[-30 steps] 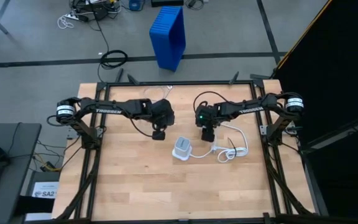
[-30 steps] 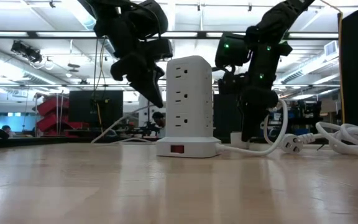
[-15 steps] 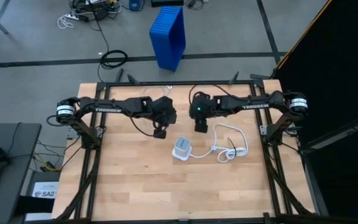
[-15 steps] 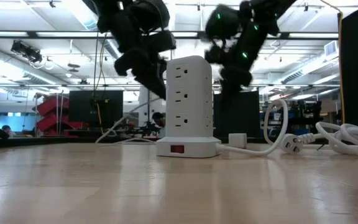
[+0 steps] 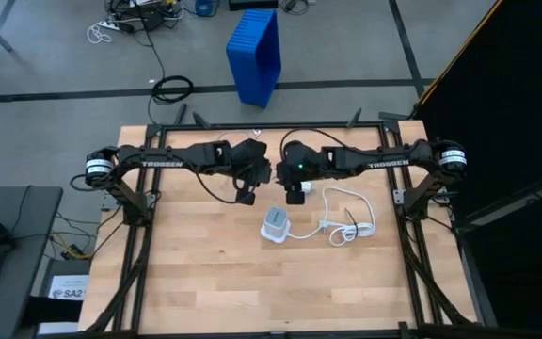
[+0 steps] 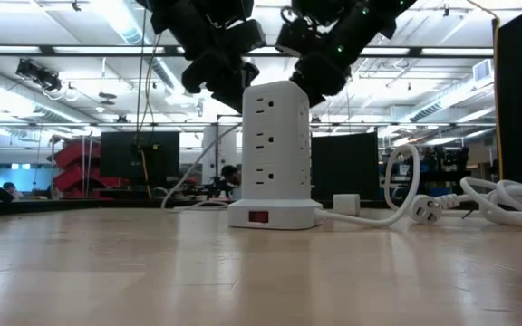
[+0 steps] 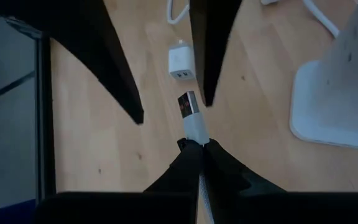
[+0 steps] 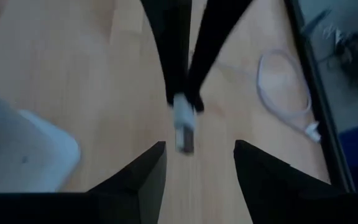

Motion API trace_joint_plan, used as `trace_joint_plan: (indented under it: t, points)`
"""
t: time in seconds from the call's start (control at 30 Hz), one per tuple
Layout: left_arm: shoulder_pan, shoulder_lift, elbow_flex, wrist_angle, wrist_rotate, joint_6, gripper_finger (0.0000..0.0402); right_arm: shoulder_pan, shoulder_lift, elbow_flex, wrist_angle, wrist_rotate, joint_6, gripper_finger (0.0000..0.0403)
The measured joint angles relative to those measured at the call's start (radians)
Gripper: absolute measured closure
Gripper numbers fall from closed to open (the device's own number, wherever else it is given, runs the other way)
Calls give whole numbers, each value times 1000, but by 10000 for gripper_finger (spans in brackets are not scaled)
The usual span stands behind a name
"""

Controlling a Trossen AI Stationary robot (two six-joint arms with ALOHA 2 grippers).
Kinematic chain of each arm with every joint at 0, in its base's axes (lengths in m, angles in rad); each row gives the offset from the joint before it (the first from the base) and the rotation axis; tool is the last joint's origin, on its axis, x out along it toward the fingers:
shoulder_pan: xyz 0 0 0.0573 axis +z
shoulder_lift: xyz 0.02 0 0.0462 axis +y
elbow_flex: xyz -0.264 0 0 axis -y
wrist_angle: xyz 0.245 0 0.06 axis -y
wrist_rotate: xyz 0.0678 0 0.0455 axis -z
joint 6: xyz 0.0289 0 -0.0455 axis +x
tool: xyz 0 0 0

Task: Plug in charger
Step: Insert the white charger cable into the white charger adapter

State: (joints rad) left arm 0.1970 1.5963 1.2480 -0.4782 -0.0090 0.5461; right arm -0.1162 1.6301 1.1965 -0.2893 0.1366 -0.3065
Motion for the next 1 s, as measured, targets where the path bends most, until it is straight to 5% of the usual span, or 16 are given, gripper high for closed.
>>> trace_joint_plan:
  t: [0.23,0.5,0.77,1.0]
  points:
    - [0,0,0,1,0,-5,401,24,3,0,32,-1,-3,280]
    - [-3,0,0,3,19,-14,401,24,3,0,32,-7,-45,393]
    - [-3,0,0,-18,20,-29,401,23,4,0,34,-10,-35,396]
    - [-3,0,0,-13,20,-30,401,22,4,-1,69,-28,-55,340]
